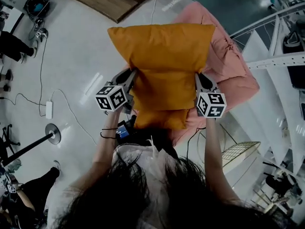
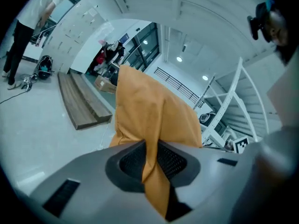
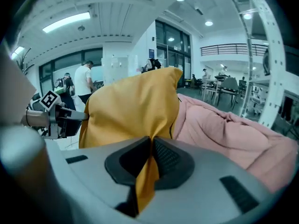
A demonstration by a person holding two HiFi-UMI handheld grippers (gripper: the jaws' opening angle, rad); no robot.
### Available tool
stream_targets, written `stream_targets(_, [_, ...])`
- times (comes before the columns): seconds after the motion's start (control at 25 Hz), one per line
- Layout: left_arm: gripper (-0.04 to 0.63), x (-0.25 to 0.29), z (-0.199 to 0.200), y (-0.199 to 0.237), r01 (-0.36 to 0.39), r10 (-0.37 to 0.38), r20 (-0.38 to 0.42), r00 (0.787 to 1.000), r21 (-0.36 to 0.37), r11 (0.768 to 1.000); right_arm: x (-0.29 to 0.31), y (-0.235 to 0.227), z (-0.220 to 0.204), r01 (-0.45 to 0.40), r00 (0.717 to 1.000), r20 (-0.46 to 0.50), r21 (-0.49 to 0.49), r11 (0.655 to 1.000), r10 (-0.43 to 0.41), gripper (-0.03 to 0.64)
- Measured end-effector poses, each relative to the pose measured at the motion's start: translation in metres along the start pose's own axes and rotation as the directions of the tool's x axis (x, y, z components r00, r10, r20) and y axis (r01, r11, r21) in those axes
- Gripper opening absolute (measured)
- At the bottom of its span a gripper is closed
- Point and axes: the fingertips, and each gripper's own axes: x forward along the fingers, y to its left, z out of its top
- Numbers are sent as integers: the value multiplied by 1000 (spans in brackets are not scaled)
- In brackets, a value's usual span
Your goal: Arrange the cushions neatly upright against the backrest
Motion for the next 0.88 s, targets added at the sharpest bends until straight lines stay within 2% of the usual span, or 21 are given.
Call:
stream_targets(0.2, [71, 30, 12, -35, 76, -71, -47, 996, 95, 993, -40, -23, -13, 92, 994, 54, 141, 986, -100, 42])
stream_targets(0.44, [57, 89, 12, -85, 167, -139, -144, 980, 203, 965, -83, -61, -31, 222, 959, 104, 300, 928, -263, 38])
stream_targets(0.56, [52, 122, 6, -118, 238, -192, -190, 963, 262, 935, -106, -83, -48, 287, 929, 108, 395, 873, -354, 36])
stream_targets(0.72, [52, 166, 1, -156, 336, -244, -275, 930, 371, 865, -125, -101, -69, 335, 893, 104, 496, 801, -438, 35])
stream_targets(0.8, [49, 189, -2, -172, 356, -256, -292, 921, 373, 857, -127, -111, -75, 343, 883, 102, 529, 776, -459, 35])
stream_targets(0.88, [43, 205, -5, -185, 367, -273, -290, 917, 346, 864, -124, -116, -78, 354, 877, 93, 539, 765, -471, 35])
